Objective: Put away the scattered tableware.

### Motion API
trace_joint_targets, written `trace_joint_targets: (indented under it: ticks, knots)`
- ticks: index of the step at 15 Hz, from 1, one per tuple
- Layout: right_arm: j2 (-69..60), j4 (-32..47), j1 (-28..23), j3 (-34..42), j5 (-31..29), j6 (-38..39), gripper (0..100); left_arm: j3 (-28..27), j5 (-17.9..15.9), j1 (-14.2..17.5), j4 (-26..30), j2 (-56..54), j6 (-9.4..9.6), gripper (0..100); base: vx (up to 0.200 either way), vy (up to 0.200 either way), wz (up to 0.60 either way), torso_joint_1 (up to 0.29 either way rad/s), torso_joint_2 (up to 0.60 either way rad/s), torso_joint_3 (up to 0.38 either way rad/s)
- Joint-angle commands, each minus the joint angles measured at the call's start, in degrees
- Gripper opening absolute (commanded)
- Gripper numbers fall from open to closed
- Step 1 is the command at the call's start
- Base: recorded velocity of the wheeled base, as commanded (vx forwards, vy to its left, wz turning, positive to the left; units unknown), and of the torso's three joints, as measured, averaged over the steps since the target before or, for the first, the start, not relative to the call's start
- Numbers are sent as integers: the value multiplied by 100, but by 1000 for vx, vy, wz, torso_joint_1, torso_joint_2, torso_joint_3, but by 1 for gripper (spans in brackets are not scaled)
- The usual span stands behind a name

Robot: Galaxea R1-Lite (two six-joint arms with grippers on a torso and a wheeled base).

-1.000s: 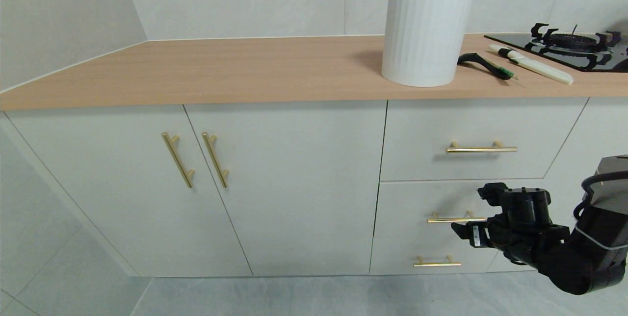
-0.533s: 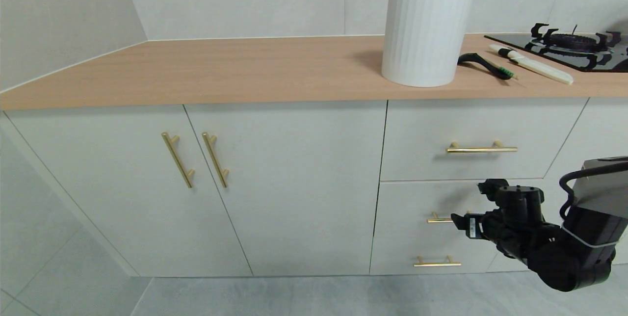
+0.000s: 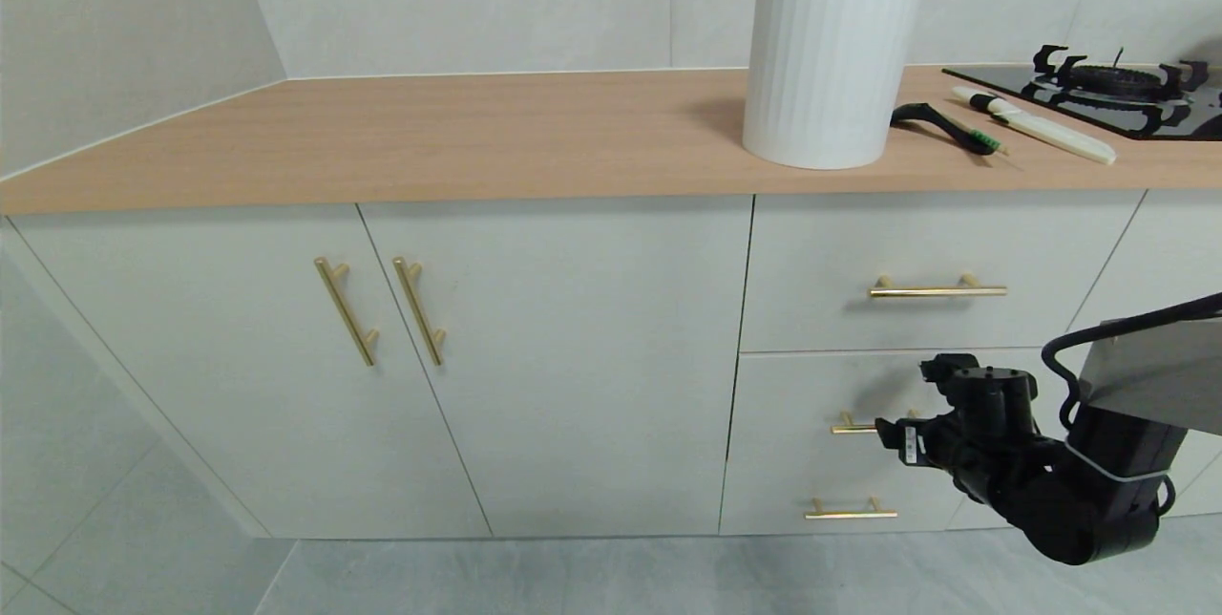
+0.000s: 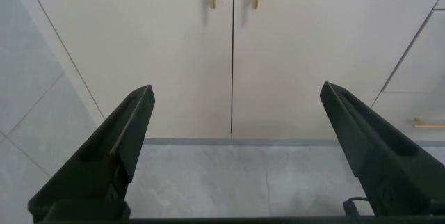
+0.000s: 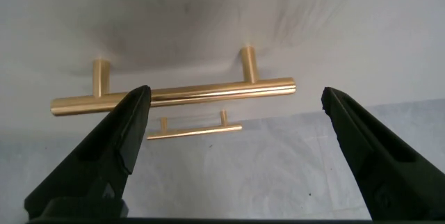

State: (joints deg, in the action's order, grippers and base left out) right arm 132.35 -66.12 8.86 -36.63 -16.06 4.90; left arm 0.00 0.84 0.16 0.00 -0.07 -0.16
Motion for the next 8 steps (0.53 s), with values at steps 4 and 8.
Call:
trace_joint_targets:
  ticks: [4, 8]
  knots:
    - [265, -6, 1, -362, -161, 266, 100, 0, 4, 2, 0, 7, -2, 100, 0, 0, 0, 0, 0, 0]
    - [344, -6, 1, -406, -223, 266, 100, 0, 4, 2, 0, 7, -2, 100, 0, 0, 0, 0, 0, 0]
